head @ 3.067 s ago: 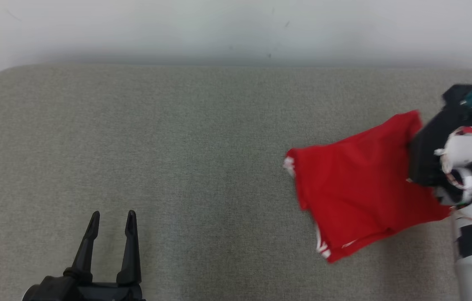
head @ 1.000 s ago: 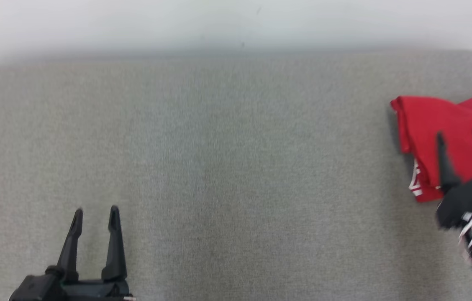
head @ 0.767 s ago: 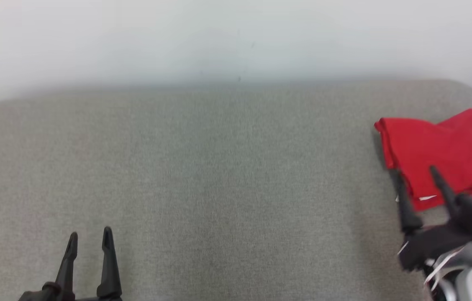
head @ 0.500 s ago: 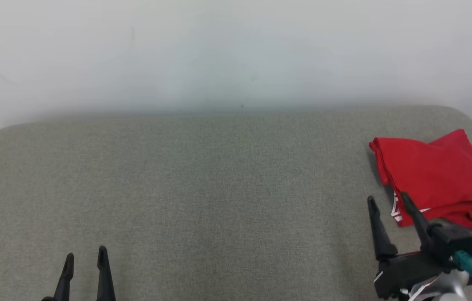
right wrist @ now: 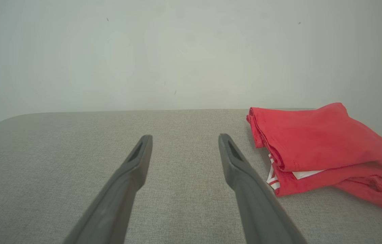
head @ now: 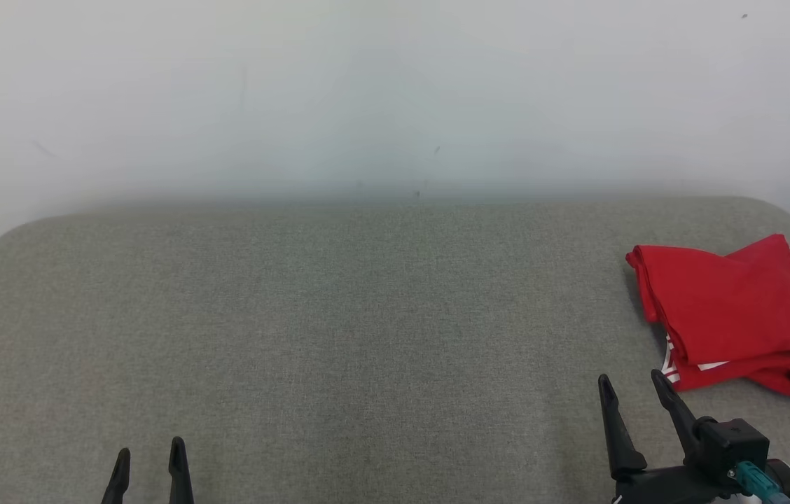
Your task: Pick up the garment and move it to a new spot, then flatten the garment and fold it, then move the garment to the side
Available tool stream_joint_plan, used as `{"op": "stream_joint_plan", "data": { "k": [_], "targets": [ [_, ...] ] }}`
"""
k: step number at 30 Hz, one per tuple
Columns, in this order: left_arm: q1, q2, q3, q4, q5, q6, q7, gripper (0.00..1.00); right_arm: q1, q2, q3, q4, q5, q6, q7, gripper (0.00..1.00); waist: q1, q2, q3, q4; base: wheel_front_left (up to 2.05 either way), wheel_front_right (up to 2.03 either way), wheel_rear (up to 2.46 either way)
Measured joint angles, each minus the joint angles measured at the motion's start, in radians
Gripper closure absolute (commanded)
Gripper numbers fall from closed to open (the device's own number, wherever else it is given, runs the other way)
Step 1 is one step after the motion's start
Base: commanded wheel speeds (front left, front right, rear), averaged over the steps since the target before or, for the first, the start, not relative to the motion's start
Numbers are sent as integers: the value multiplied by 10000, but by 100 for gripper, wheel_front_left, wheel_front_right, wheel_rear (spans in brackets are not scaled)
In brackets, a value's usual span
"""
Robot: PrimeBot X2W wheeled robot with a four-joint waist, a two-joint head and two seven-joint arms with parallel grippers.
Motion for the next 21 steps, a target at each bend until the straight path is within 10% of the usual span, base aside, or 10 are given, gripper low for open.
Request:
{"op": "stream_joint_plan", "data": {
  "k": [21],
  "targets": [
    [-41, 0, 92, -86, -238, -134, 0, 0, -165, 15, 339, 242, 255, 0, -52, 0, 0, 1, 248, -11, 0, 0, 0]
  ]
}}
